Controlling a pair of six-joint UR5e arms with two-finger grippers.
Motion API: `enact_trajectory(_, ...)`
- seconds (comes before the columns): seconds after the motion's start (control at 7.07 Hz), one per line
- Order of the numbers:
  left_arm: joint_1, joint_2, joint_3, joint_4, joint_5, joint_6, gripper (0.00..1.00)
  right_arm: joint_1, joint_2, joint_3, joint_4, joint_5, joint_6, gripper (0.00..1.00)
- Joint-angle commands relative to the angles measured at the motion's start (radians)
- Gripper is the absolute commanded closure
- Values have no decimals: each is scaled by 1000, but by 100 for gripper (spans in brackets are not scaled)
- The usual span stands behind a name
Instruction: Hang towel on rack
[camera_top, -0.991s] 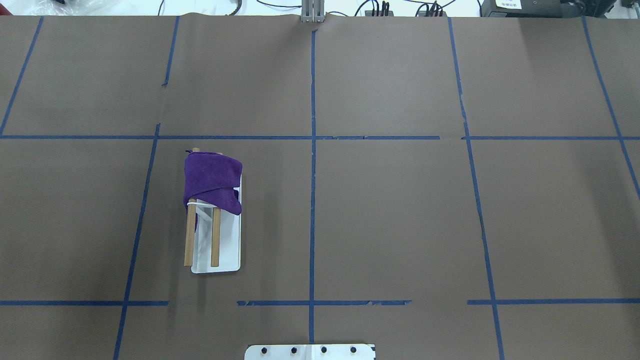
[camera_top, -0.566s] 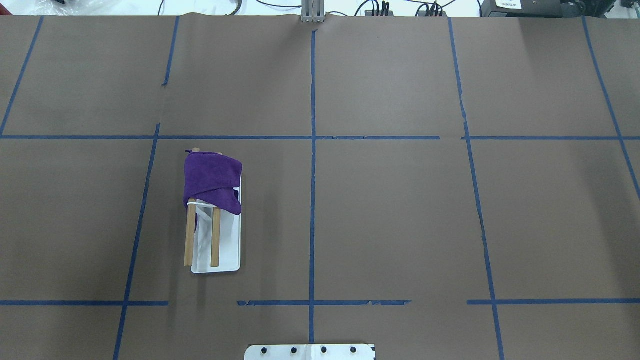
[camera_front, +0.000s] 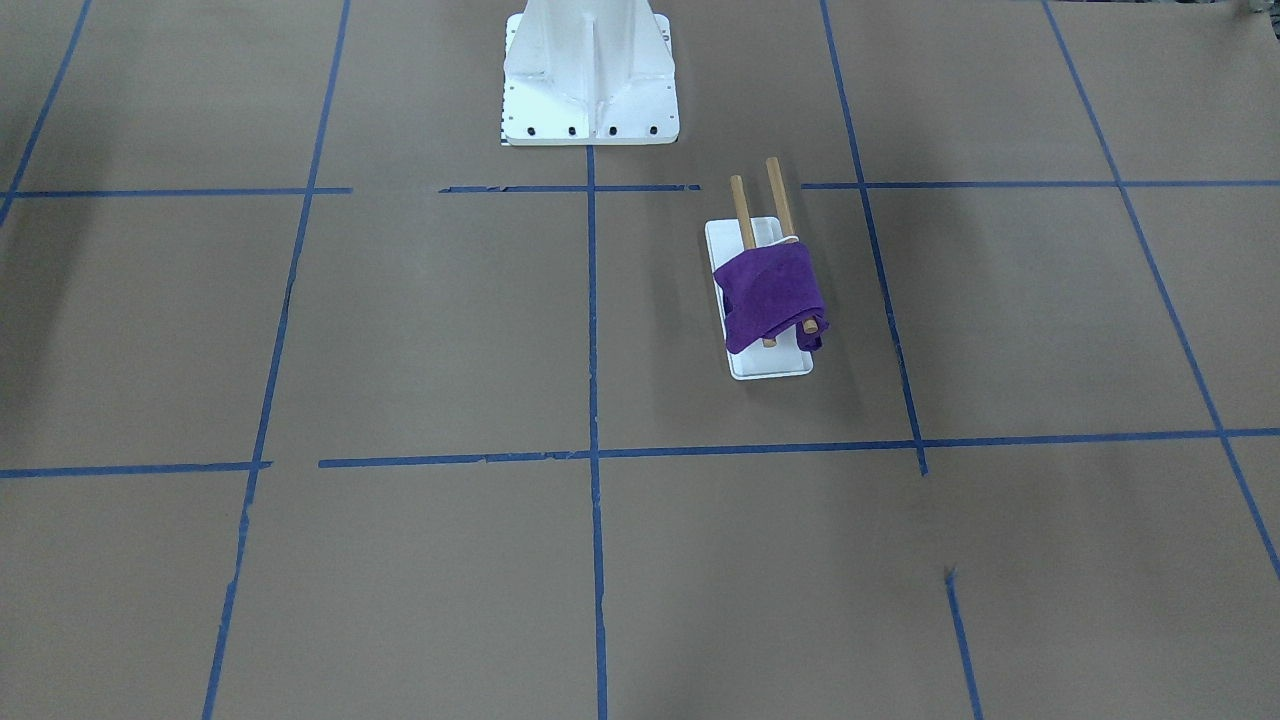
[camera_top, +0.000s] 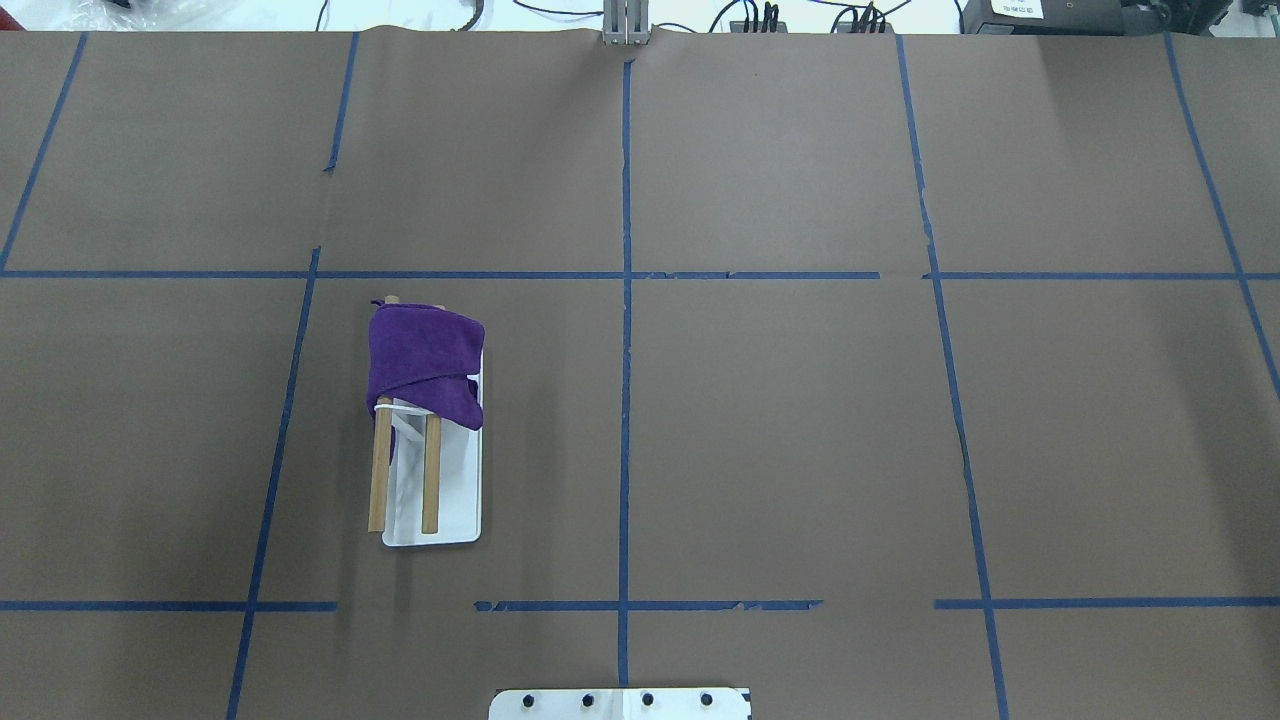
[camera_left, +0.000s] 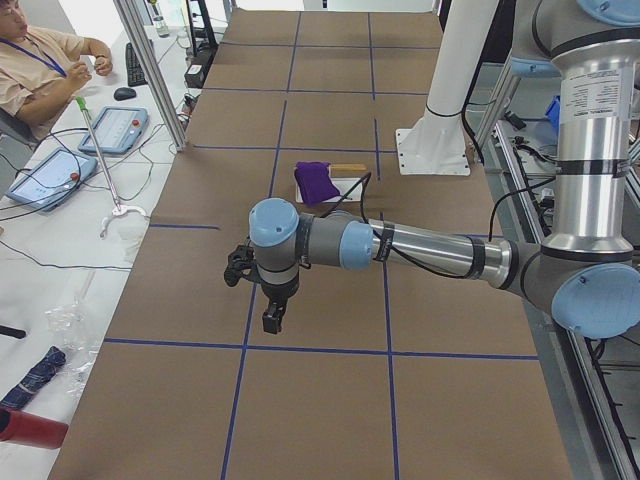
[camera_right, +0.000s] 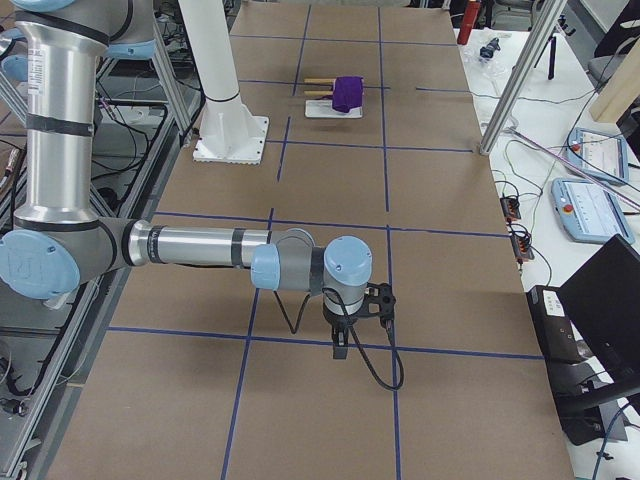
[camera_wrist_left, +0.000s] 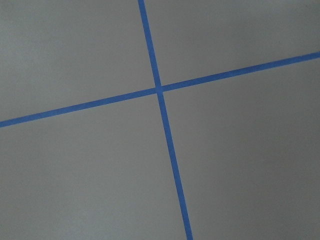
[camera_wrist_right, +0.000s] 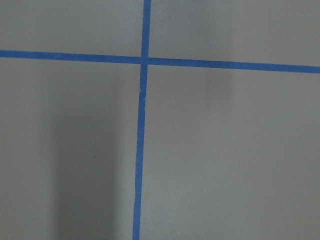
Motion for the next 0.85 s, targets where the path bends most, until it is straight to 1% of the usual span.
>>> enact_trajectory(0.0, 0, 6, 5, 0, 0, 0, 0, 0, 0, 1, 0, 0, 0, 0)
enact_trajectory(0.28, 0, 9, 5, 0, 0, 0, 0, 0, 0, -1, 5, 15, 0, 0)
enact_trajectory(0.71, 0, 9, 6, 0, 0, -2, 0, 0, 0, -5, 5, 15, -2, 0)
